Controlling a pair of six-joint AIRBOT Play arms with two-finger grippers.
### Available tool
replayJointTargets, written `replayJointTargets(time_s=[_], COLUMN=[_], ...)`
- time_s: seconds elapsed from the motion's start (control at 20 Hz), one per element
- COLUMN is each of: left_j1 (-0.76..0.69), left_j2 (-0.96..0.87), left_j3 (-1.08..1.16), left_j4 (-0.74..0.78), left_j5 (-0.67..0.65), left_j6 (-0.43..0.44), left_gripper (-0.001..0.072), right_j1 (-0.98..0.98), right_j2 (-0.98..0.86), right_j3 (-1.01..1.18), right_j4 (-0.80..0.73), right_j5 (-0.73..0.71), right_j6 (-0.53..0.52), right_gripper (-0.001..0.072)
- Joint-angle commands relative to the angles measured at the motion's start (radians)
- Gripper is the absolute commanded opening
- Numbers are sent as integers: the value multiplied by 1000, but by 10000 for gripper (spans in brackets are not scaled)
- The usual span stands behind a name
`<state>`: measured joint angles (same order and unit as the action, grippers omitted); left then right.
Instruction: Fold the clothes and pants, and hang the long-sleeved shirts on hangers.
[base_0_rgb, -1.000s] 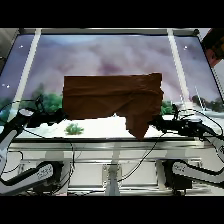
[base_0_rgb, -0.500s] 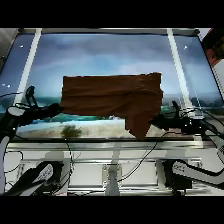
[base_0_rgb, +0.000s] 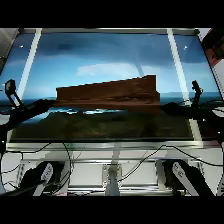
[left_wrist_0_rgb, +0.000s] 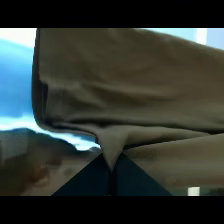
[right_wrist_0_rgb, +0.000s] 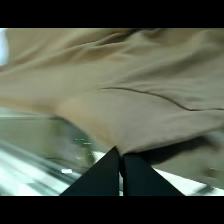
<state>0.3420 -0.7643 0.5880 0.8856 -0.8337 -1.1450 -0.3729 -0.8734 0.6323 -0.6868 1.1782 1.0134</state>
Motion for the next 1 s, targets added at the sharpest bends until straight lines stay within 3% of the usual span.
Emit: replayJointTargets(time_s=[0.0,0.15,0.35,0.75,0.95], left_j1=[-18,-31,-31,-46,-178], left_j2=[15,12,-30,-200,-319], left_j3=[0,0,0,1,9], left_j4=[0,0,-2,-286,-304], left_j5=[-1,3,35,282,435], left_j6=[-3,-39,-69,-74,-75], left_gripper=[19,19,19,19,18], right_j1=[88,228,344,372,372], right_j2=[62,38,-48,-482,-638], right_j3=[49,49,52,399,547], right_j4=[-204,-211,-215,-224,-241], right_j5=[-64,-218,-551,-580,-608], right_j6=[132,195,291,334,392], right_gripper=[13,13,12,12,12])
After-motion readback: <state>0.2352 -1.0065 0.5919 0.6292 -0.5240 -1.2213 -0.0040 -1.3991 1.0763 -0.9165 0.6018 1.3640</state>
